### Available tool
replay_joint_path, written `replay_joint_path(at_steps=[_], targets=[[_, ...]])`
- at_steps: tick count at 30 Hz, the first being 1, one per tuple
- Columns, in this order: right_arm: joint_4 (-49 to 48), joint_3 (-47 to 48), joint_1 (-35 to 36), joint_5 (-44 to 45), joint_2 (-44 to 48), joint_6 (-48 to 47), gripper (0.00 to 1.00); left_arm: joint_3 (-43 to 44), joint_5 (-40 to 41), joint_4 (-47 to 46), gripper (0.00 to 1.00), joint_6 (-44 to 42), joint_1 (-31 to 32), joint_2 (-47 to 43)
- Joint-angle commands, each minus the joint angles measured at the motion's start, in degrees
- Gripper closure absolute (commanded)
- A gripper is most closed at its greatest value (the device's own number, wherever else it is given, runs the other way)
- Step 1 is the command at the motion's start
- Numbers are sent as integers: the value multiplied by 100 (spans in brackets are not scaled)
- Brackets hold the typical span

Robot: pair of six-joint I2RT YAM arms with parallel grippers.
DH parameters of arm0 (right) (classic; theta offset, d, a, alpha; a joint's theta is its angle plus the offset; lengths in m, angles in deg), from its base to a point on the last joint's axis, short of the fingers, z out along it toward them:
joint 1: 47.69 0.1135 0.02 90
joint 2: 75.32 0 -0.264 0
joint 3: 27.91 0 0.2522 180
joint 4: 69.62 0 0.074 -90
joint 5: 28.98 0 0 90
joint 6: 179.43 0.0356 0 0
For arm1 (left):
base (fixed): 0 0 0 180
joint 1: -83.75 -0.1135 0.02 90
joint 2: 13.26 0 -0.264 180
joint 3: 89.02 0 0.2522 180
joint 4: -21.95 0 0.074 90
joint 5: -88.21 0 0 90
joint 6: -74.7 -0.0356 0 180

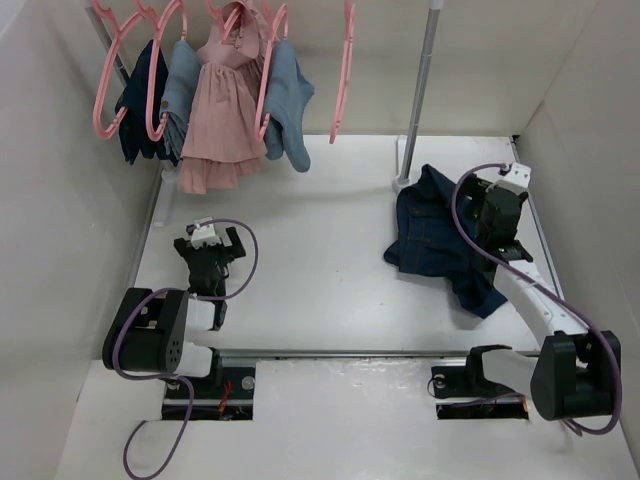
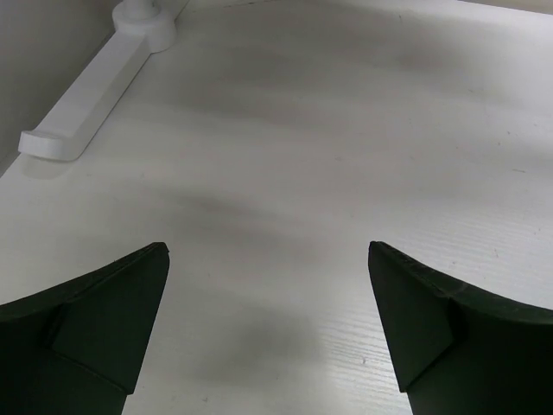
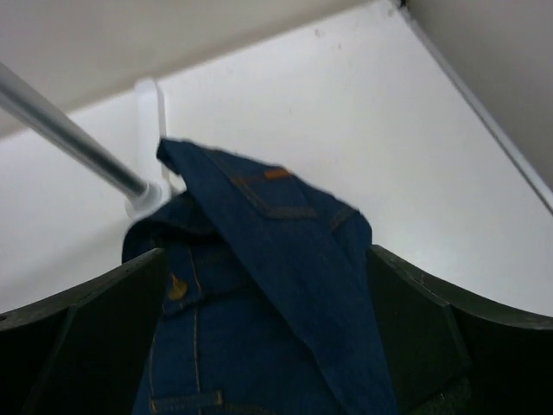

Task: Place the trousers on the hanger
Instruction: Flatten out the trousers at the center of the board.

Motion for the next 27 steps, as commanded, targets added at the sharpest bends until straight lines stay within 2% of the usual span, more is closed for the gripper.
replay_joint_path(at_steps=[1,3,5,6,7,8,9,10,11,12,13,14,17,20,21,23,24,25,27], targets=[[892,166,171,-231,41,77,0,152,-95,-1214,1,41,-31,-115],[1112,350,513,-170,-37,24,0,152,-226,-1214,1,41,-31,-115],[1593,553,821,6,-317,24,0,65,-1118,-1293,1,-482,-31,-332],[1779,667,979,242,-432,24,0,-92,-1245,-1406,1,-486,-31,-456],[2172,886,1259,348,-695,24,0,-433,-1447,-1755,1,-643,-31,-953],[2385,992,1349,410,-836,24,0,-584,-1692,-1689,1,-644,-31,-1359],[2605,1089,1411,411,-1003,-28,0,-586,-1991,-1358,1,-1036,-84,-1850],[2868,1203,1481,411,-1179,-29,0,-586,-3064,473,1,-1631,-84,-2394],[3306,1413,1482,411,-1363,23,0,-29,-3866,1996,1,-2655,-84,-2931],[3510,1520,1482,411,-1731,24,0,264,-4623,3343,1,-3884,-84,-3719],[3695,1625,1482,411,-1900,94,0,449,-5248,4261,1,-5219,-23,-3979],[3819,1774,1595,411,-2049,94,0,625,-5254,5158,1,-5301,-23,-4217],[3961,1890,1858,123,-2419,-54,0,881,-4808,6112,1,-5302,100,-4869],[3961,1960,2018,-2,-2648,-117,0,1320,-4308,6537,1,-5040,153,-5028],[4082,2091,2070,-2,-2735,-117,0,1608,-4157,6721,1,-4673,153,-5028],[4355,2206,2071,-2,-3034,-11,2,1970,-3981,7037,1,-4529,153,-4809],[4408,2258,2071,-133,-3105,-11,5,2154,-3980,7526,1,-4529,153,-4686],[4461,2320,2071,-134,-3166,-11,20,2513,-3980,7749,1,-4433,153,-4546],[4462,2320,2123,-134,-3246,50,39,2831,-4032,8101,1,-4257,153,-4054]])
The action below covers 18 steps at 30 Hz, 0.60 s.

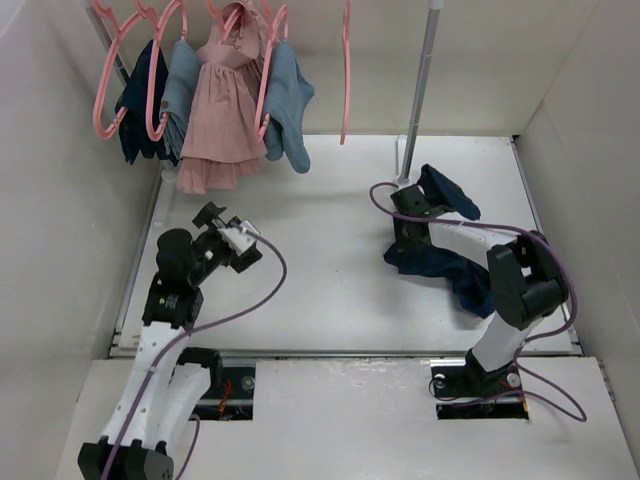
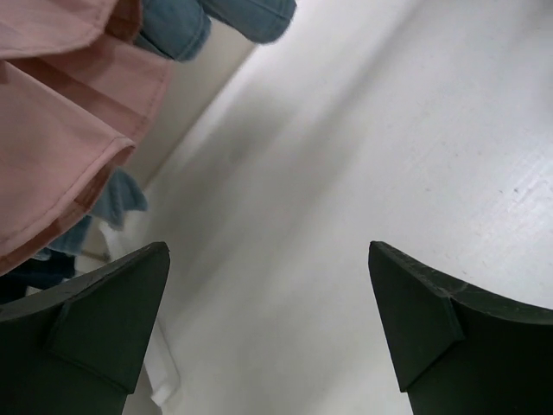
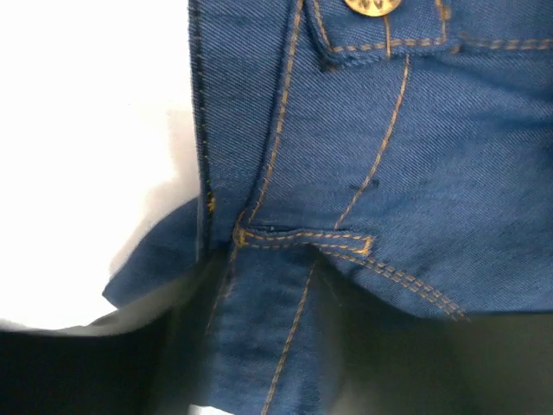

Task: Place the trousers on the hanger
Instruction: Flatten out the trousers at the center of the board.

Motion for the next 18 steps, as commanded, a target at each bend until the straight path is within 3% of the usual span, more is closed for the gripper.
replay_joint_path(at_steps=[1,2,3,4,6,7,13,17,18], targets=[[276,218,54,-177,-55,74,58,895,26,1229,1,294,20,548],[276,218,54,-230,-55,22,69,1020,26,1372,1,295,20,880],[276,218,54,-283,-55,22,86,1143,-139,1521,1,295,20,1049],[276,218,54,-284,-55,22,100,1240,-193,1792,8,234,20,1198],[276,218,54,-345,181,-39,100,1460,-298,1987,25,180,20,1619],[276,218,123,-397,295,-40,100,1513,-299,2058,28,180,20,1744],[153,271,599,-345,1113,-374,100,1584,-404,2094,30,294,20,2149],[258,341,309,-844,1272,-198,100,1584,-519,1883,30,356,20,2149],[171,341,256,-1316,1350,-198,100,1584,-519,1883,30,356,20,2149]])
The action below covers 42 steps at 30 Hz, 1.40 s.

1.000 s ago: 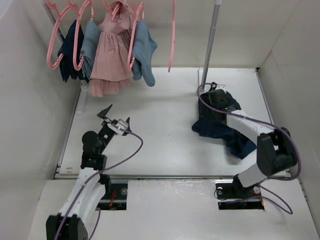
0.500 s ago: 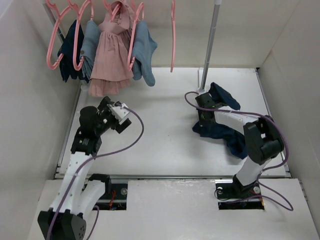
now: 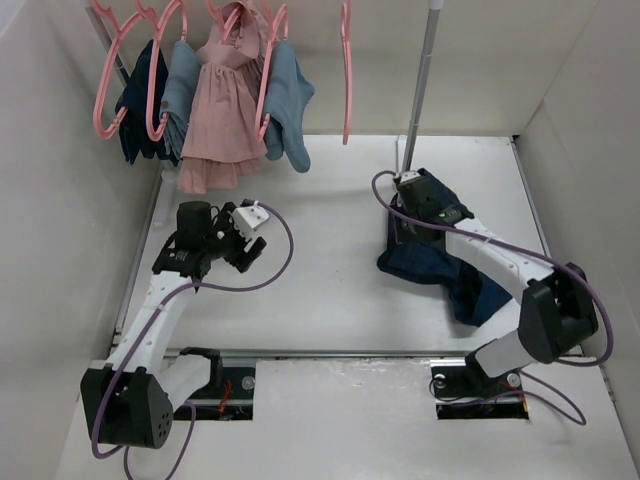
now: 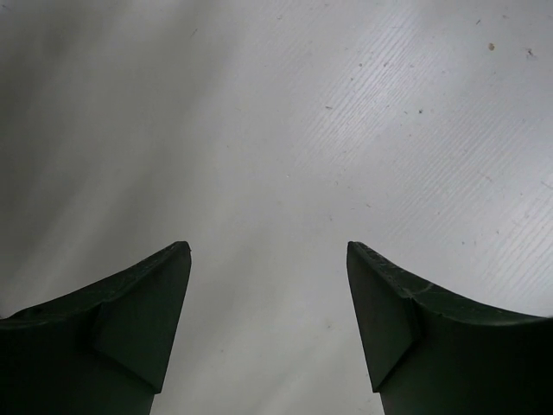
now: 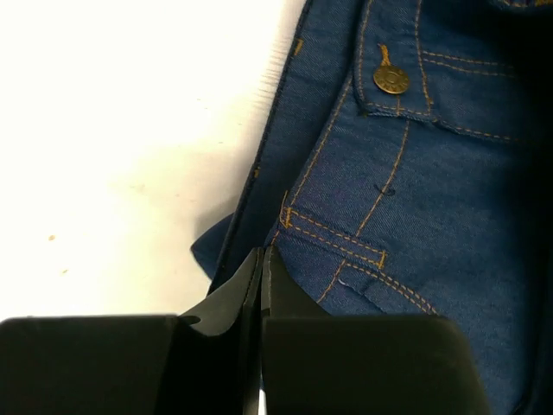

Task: Place the trousers on the hanger
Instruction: Flatten out the trousers at the center of the board.

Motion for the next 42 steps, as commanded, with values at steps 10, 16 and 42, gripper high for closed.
replay_joint_path(at_steps=[10,16,42], targets=[[-1637,1275,946,-2713,1934,-534,100,217,-364,-366,36,379,20,106],[-1859,390,-739,-1684,3032,1283,100,393,-364,-550,38,563,20,309],[1015,-34,-2343,-173,1039,1559,0,560,603,-383,25,248,1901,1153]])
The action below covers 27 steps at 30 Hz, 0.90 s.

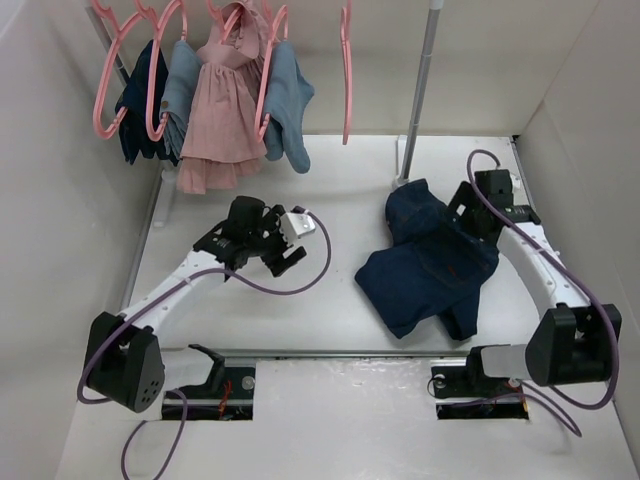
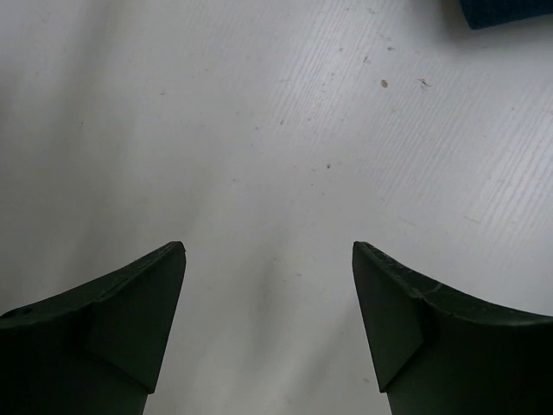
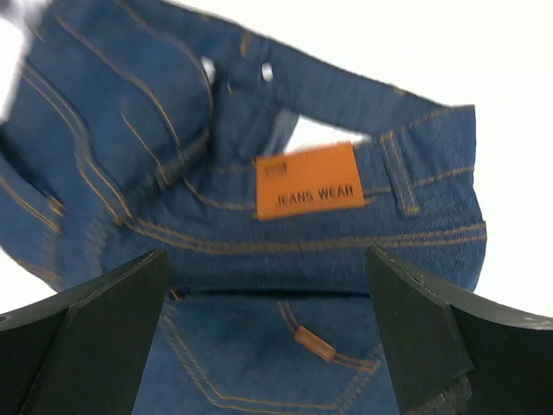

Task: Place the trousers on the hanger
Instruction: Flatten out the trousers at the center of the board.

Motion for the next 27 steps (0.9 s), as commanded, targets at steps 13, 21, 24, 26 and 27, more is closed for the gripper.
replay_joint_path(at_steps=[13,21,24,26,27], targets=[[533,702,883,378,-1486,-967,0,191,322,-154,21,-79,561,172],[-20,949,1613,-1131,-1812,-1556,65,77,375,-102,21,80,561,-4],[-20,1238,1613,-2094,-2005,-1556,100,24,375,-102,21,132,561,-56],[-168,1695,1850,-2528,-1944,-1417,100,146,305,-40,21,132,561,-56],[-335,1818,1903,-2713,-1822,-1285,100,199,226,-40,21,132,561,-56]])
